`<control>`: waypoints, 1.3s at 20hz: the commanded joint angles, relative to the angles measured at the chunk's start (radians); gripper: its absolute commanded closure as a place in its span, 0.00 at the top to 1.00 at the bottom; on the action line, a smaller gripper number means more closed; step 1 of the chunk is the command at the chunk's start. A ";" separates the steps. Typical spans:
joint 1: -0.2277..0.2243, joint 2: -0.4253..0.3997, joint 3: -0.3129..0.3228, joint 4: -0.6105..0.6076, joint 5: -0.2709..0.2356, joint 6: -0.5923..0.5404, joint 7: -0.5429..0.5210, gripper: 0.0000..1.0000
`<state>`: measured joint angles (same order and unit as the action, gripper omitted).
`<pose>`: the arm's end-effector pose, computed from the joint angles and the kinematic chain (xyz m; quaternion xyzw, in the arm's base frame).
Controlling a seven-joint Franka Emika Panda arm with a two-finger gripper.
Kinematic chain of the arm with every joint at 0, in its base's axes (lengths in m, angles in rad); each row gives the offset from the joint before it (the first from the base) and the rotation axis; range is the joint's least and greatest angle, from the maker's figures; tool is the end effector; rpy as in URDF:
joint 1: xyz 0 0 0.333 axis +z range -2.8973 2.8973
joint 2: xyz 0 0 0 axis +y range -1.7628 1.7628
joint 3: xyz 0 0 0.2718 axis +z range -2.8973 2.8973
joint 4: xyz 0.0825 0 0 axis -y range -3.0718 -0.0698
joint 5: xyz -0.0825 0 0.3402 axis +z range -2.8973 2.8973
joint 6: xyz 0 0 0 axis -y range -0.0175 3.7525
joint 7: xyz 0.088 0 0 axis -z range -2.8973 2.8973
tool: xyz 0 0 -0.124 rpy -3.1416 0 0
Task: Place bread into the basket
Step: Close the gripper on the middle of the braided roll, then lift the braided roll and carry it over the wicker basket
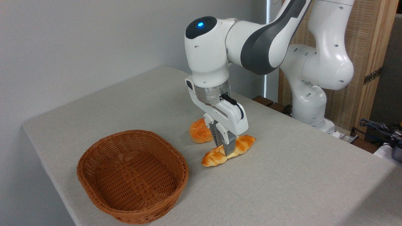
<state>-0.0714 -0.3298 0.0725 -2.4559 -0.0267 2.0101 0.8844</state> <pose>0.3957 -0.0021 0.3740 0.9038 -0.4232 -0.0429 0.0461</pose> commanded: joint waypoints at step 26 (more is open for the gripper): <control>-0.050 0.204 -0.019 0.276 -0.125 0.530 0.011 0.26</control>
<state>-0.1163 -0.1980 0.0646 -2.1931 -0.1241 2.4267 0.8844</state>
